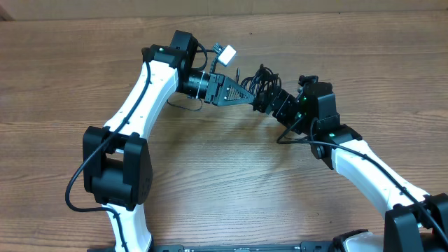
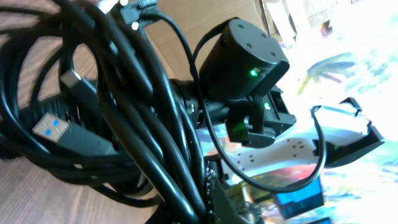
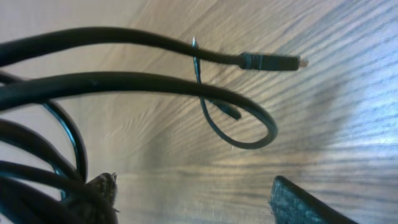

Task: Untangle cables

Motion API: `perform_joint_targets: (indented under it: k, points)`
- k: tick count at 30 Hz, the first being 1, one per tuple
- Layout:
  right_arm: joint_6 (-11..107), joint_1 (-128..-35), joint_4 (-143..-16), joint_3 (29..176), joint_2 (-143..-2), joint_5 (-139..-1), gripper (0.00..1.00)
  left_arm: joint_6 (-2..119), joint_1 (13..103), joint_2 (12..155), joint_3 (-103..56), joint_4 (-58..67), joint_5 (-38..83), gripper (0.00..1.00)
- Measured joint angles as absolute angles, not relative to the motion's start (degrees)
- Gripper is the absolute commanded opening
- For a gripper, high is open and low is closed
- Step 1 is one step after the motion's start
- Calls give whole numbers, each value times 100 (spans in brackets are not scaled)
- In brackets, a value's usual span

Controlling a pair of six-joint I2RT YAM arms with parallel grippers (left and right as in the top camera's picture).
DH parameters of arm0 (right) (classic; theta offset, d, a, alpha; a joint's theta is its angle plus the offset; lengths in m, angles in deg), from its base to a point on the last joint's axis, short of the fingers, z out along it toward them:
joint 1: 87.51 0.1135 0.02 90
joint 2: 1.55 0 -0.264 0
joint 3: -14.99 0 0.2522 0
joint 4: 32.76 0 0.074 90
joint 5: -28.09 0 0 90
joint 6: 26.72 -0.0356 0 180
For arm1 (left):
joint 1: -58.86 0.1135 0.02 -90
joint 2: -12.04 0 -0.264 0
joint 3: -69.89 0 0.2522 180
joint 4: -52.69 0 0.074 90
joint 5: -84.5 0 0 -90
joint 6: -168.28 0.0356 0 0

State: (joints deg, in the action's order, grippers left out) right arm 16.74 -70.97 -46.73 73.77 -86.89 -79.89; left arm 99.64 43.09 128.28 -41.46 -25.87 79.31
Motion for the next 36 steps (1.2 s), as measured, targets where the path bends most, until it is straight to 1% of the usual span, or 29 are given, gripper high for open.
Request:
perform_joint_targets:
  k: [1,5,8,10,14,15,18,19,20,26,31,36]
  points:
    - [1746,-7108,-4719,7377,-8689,-8122,71,10025,4309,12828,-4135,-2525,7931,4]
    - [2017,-7187,-4970,7377,-8689,-8752,63,10128,4283,12828,-4124,-2042,7940,4]
    - [2163,-7207,-5158,7377,-8689,-9119,61,10062,4283,12828,-4119,-1747,7929,4]
    - [2286,-7215,-5311,7377,-8689,-9349,59,9774,4292,12828,-4119,-1570,7794,4]
    - [2570,-7213,-5669,7381,-8689,-9615,60,9116,4361,12828,-4119,-1444,7280,4]
    - [2596,-7213,-5696,7381,-8689,-9631,66,8895,4383,12828,-4119,-1406,7129,4]
    - [2716,-7211,-5811,7381,-8689,-9698,77,8331,4431,12828,-4119,-1334,6668,4]
    - [2745,-7207,-5822,7381,-8689,-9733,92,8113,4440,12828,-4119,-1319,6428,4]
    - [2788,-7207,-5820,7381,-8689,-9746,100,7951,4442,12828,-4119,-1306,6231,4]
    - [2860,-7176,-6157,7381,-8392,-9552,100,7086,4477,12828,-4119,-1247,5287,4]
    - [2821,-7172,-6775,7381,-7745,-8938,100,6740,4475,12828,-4119,-1175,5016,4]
    - [2307,-7172,-7000,7381,-7367,-8492,100,6659,4475,12828,-4119,-1120,4970,4]
